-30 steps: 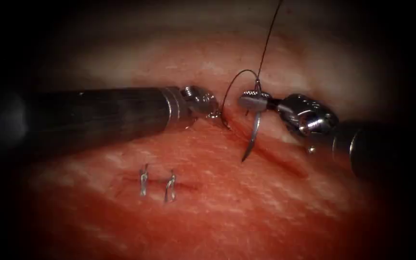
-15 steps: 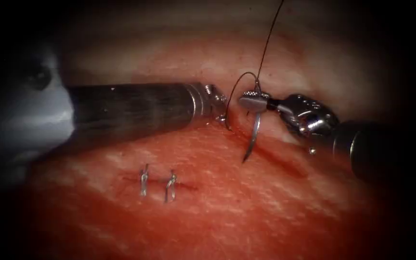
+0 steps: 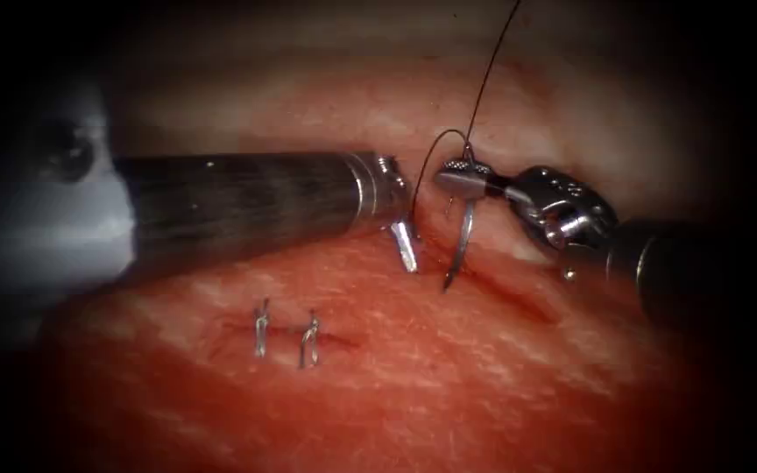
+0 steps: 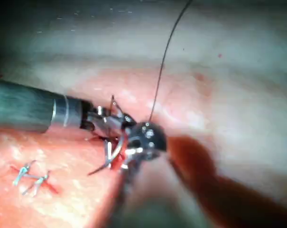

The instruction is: Wound Closure

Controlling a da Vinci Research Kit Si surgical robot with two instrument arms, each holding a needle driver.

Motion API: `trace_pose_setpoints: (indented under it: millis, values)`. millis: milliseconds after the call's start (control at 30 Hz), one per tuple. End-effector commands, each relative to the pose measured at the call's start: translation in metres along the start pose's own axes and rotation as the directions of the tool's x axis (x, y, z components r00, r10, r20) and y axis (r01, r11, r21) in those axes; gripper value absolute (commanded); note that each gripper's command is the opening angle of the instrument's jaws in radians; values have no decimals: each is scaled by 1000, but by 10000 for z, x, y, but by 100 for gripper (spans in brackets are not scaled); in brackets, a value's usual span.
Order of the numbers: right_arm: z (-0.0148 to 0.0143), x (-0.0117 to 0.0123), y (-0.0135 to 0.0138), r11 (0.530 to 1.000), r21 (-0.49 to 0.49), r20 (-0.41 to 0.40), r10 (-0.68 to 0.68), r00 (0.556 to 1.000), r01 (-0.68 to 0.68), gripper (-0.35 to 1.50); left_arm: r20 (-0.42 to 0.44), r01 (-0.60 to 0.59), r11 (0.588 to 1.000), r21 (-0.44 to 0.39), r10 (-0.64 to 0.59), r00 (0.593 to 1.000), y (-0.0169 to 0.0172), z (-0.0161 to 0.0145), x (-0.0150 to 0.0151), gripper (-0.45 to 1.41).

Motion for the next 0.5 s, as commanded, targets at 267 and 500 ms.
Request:
trace_pose_setpoints:
  millis: [267, 500]
  values:
    - [18, -8, 9, 1000, 6, -14, -21, 1000, 21, -35, -16, 0, 999, 36, 1, 1000, -16, -10, 10, 42]
    - [16, -8, 7, 999, 6, -11, -44, 999, 44, -35, -73, -13, 999, 34, 16, 997, -36, -20, 17, -45]
